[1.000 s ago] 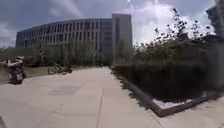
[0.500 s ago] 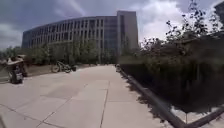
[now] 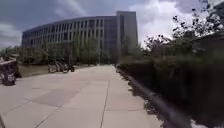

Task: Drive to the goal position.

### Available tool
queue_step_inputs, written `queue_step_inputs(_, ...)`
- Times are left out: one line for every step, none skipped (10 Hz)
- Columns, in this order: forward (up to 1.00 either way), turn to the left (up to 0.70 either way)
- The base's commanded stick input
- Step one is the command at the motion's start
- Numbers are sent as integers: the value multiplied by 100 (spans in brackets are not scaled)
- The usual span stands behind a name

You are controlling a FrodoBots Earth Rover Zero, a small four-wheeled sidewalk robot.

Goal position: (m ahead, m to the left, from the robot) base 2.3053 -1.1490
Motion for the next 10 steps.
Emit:
queue_step_inputs(70,0)
queue_step_inputs(70,0)
queue_step_inputs(70,0)
queue_step_inputs(70,0)
queue_step_inputs(70,0)
queue_step_inputs(70,0)
queue_step_inputs(70,0)
queue_step_inputs(70,0)
queue_step_inputs(70,0)
queue_step_inputs(70,0)
